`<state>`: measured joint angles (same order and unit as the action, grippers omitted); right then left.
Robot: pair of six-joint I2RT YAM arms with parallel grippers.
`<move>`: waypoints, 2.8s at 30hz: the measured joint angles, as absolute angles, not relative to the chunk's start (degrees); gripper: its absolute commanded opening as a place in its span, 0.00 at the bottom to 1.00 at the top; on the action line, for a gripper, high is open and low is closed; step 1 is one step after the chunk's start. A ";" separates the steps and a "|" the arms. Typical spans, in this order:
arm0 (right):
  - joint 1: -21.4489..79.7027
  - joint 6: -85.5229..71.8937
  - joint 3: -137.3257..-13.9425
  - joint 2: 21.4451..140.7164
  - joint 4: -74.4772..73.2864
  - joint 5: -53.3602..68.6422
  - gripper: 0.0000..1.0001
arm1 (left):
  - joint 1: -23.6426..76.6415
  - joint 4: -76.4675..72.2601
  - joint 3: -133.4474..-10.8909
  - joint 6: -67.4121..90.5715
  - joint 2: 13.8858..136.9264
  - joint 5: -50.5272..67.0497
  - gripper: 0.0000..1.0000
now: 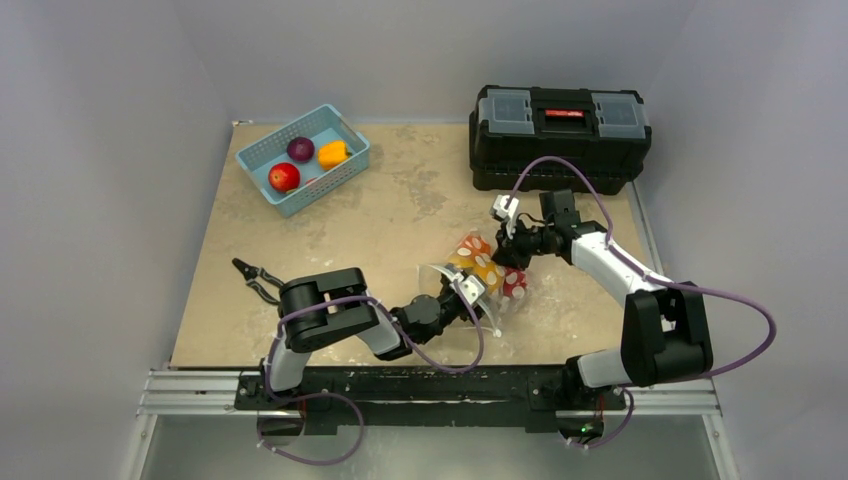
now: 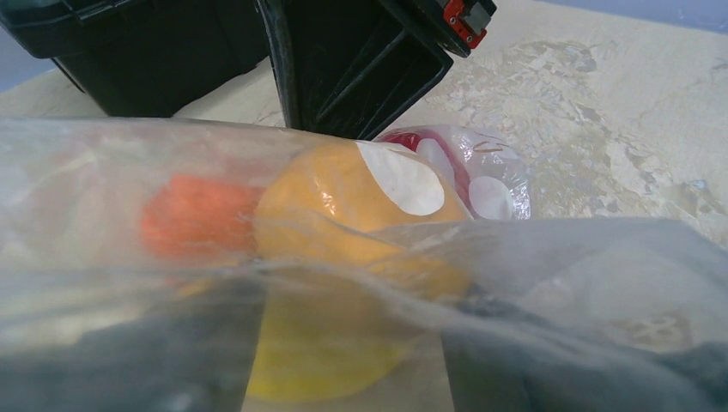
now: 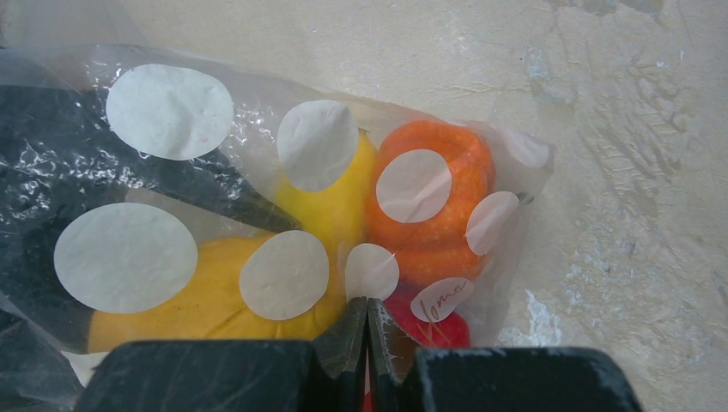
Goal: Open the zip-top bag and remove the fake food
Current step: Pick up the fake fruit from the zipper food storage bag.
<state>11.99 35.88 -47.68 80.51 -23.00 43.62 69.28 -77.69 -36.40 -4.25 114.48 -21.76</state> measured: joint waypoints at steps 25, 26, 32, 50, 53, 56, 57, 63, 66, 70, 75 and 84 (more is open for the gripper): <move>12.64 37.28 -47.88 80.51 -25.34 44.82 0.05 | 70.96 -75.09 -39.31 -6.90 113.21 -23.35 0.77; 12.67 37.36 -47.92 80.51 -25.39 44.84 0.05 | 70.96 -74.83 -39.59 -7.14 113.21 -23.73 0.75; 12.73 37.76 -47.99 80.51 -26.00 45.23 0.05 | 70.96 -73.78 -39.81 -8.01 113.21 -25.63 0.39; 12.53 38.68 -48.73 80.31 -26.61 44.71 0.13 | 72.03 -67.57 -27.83 -3.75 99.72 -19.77 0.00; 12.05 38.65 -48.77 79.46 -26.70 44.71 0.18 | 72.03 -66.04 -26.96 -1.85 98.39 -18.13 0.00; 11.22 39.03 -49.08 78.02 -27.68 44.84 0.34 | 72.03 -64.86 -26.20 -0.12 97.38 -17.32 0.00; 10.85 39.51 -49.32 77.30 -28.40 45.08 0.40 | 72.03 -64.60 -25.91 0.40 97.08 -17.21 0.00; 8.69 50.15 -50.00 71.50 -35.51 49.93 0.78 | 72.03 -64.14 -24.38 2.33 95.48 -17.12 0.00; 8.54 61.06 -49.80 70.11 -41.45 53.34 0.87 | 72.03 -64.03 -23.46 2.76 94.48 -17.12 0.00; 8.56 75.70 -46.63 70.13 -48.14 56.66 0.88 | 72.03 -63.96 -22.92 3.51 93.62 -17.10 0.00; 8.69 82.15 -42.50 70.06 -49.82 58.13 0.76 | 72.03 -63.90 -22.90 4.12 93.12 -15.94 0.00; 12.32 75.70 -39.97 68.62 -39.40 57.30 0.51 | 72.03 -61.23 -22.90 7.79 89.73 -11.14 0.00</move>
<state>12.32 75.70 -39.97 68.62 -39.40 57.30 72.03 -61.23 -22.90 7.79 89.73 -11.14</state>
